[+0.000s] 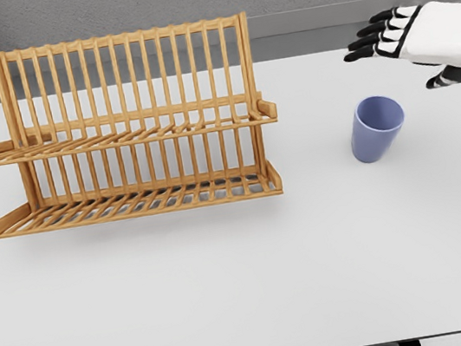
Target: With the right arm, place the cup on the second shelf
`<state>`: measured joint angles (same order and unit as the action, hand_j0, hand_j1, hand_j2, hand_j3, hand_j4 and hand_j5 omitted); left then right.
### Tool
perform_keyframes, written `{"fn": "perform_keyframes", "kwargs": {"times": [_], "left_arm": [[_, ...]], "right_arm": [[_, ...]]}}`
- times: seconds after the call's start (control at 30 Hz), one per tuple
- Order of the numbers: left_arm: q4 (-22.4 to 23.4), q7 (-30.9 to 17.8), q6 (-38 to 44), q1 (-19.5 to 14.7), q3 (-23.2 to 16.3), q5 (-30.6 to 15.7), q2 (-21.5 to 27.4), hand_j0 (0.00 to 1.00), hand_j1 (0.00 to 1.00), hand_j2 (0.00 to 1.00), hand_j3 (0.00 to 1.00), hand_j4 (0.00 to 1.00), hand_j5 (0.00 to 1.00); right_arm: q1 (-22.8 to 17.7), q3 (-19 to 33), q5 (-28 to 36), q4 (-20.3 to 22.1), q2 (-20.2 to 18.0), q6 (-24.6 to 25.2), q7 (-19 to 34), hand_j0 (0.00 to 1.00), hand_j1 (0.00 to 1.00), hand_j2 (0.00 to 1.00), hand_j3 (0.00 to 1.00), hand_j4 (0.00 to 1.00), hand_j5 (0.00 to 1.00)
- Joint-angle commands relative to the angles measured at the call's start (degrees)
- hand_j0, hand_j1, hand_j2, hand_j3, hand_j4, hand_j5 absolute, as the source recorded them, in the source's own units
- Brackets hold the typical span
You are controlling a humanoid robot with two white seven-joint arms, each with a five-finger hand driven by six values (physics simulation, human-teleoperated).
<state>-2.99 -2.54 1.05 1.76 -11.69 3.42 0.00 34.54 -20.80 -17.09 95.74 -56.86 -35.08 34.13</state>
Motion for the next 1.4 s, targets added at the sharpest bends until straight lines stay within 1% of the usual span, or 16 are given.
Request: {"fn": "perform_keyframes", "kwargs": {"times": [0.0,0.03,0.1,0.2,0.3,0.37,0.53,0.63,0.67,0.7,0.73,0.8,0.93,1.1,1.2,1.37], "left_arm": [[0.00,-0.01,0.00,0.00,0.00,0.00,0.00,1.00,1.00,1.00,1.00,1.00,1.00],[0.00,-0.01,0.00,0.00,0.00,0.00,0.00,1.00,1.00,1.00,1.00,1.00,1.00],[0.00,-0.01,0.00,0.00,0.00,0.00,0.00,1.00,1.00,1.00,1.00,1.00,1.00],[0.00,-0.01,0.00,0.00,0.00,0.00,0.00,1.00,1.00,1.00,1.00,1.00,1.00],[0.00,-0.01,0.00,0.00,0.00,0.00,0.00,1.00,1.00,1.00,1.00,1.00,1.00],[0.00,-0.01,0.00,0.00,0.00,0.00,0.00,1.00,1.00,1.00,1.00,1.00,1.00],[0.00,-0.01,0.00,0.00,0.00,0.00,0.00,1.00,1.00,1.00,1.00,1.00,1.00],[0.00,-0.01,0.00,0.00,0.00,0.00,0.00,1.00,1.00,1.00,1.00,1.00,1.00],[0.00,-0.01,0.00,0.00,0.00,0.00,0.00,1.00,1.00,1.00,1.00,1.00,1.00],[0.00,-0.01,0.00,0.00,0.00,0.00,0.00,1.00,1.00,1.00,1.00,1.00,1.00],[0.00,-0.01,0.00,0.00,0.00,0.00,0.00,1.00,1.00,1.00,1.00,1.00,1.00],[0.00,-0.01,0.00,0.00,0.00,0.00,0.00,1.00,1.00,1.00,1.00,1.00,1.00],[0.00,-0.01,0.00,0.00,0.00,0.00,0.00,1.00,1.00,1.00,1.00,1.00,1.00],[0.00,-0.01,0.00,0.09,0.00,0.00,0.00,1.00,1.00,1.00,1.00,1.00,1.00],[0.00,-0.01,0.00,0.00,0.00,0.00,0.00,1.00,1.00,1.00,1.00,1.00,1.00],[0.00,-0.01,0.00,0.00,0.00,0.00,0.00,1.00,1.00,1.00,1.00,1.00,1.00]], "right_arm": [[0.00,-5.39,0.04,-2.66,1.32,0.08,0.87,1.00,1.00,1.00,1.00,1.00,1.00],[0.09,-5.22,0.04,-3.63,0.97,0.08,0.87,1.00,1.00,1.00,1.00,1.00,1.00],[0.09,-5.04,0.04,-3.54,0.00,0.08,0.87,1.00,1.00,1.00,1.00,1.00,1.00],[0.44,-5.21,-0.13,-3.54,0.79,0.08,0.87,1.00,1.00,1.00,1.00,1.00,1.00],[0.53,-6.88,-0.40,-5.92,2.37,0.08,0.87,1.00,1.00,1.00,1.00,1.00,1.00],[1.85,-10.49,-0.40,-7.85,2.90,0.08,0.87,1.00,1.00,1.00,1.00,1.00,1.00],[1.85,-11.37,-0.40,-9.08,3.25,0.08,0.87,1.00,1.00,1.00,1.00,1.00,1.00],[1.85,-11.63,-0.40,-12.51,3.34,0.08,0.87,1.00,1.00,1.00,1.00,1.00,1.00],[2.11,-11.63,-0.49,-13.82,4.13,0.08,0.87,1.00,1.00,1.00,1.00,1.00,1.00],[3.34,-13.12,-0.49,-14.79,4.65,0.08,0.87,1.00,1.00,1.00,1.00,1.00,1.00],[4.40,-14.27,-0.49,-15.14,5.18,0.08,0.87,1.00,1.00,1.00,1.00,1.00,1.00],[5.54,-14.53,-0.49,-15.14,5.62,0.08,0.87,1.00,1.00,1.00,1.00,1.00,1.00],[5.63,-15.15,-0.49,-15.76,5.71,0.08,0.87,1.00,1.00,1.00,1.00,1.00,1.00],[5.63,-16.47,-0.49,-18.31,5.80,0.08,0.87,1.00,1.00,1.00,1.00,1.00,1.00],[6.15,-16.47,-0.49,-18.84,6.41,0.08,0.87,1.00,1.00,1.00,1.00,1.00,1.00],[6.86,-16.47,-0.49,-21.03,7.64,0.08,0.87,1.00,1.00,1.00,1.00,1.00,1.00]]}}
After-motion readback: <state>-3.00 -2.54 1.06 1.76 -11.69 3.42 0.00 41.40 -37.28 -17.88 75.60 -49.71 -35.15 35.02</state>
